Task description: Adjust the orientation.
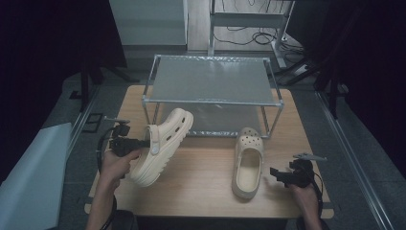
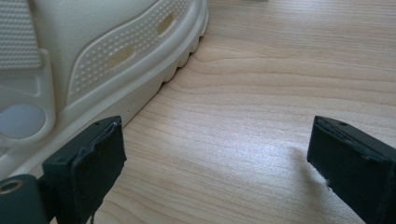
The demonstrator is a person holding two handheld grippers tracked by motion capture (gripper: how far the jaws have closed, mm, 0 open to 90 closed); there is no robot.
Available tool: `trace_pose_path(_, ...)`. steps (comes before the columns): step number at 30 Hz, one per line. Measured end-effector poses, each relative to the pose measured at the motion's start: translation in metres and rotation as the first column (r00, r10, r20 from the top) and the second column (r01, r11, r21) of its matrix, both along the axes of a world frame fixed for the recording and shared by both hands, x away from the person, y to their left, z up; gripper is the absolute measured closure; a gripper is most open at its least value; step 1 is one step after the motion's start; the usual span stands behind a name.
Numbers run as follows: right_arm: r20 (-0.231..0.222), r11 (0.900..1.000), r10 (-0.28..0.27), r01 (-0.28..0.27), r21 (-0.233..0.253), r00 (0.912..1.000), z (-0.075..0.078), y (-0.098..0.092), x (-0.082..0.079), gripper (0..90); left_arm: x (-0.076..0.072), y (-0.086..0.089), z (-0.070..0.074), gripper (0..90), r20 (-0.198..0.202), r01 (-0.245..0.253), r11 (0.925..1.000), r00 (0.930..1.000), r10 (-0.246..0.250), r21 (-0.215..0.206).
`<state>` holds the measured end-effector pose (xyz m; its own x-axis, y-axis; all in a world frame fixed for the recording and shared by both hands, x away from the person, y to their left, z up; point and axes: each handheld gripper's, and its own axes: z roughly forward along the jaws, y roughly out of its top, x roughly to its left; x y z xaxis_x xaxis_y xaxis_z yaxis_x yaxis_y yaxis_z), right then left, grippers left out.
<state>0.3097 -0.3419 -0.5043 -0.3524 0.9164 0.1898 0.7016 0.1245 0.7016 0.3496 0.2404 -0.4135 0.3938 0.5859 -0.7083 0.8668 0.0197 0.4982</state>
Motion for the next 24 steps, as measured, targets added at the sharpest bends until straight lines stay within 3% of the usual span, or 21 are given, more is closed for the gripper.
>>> trace_pose_path(15, -0.006, 1.0, -0.005, 0.005, -0.008, 1.0, -0.001, 0.0, 0.0, 5.5, 0.008, -0.015, 0.037, 76.7, 0.021, 0.031, 0.9982, 0.9993, -0.03, -0.051)
trace_pose_path(24, -0.003, 1.0, -0.009, 0.009, -0.002, 1.0, -0.001, -0.001, 0.0, 5.8, 0.024, -0.023, 0.054, 76.7, 0.03, 0.027, 0.9963, 0.9992, -0.025, -0.081)
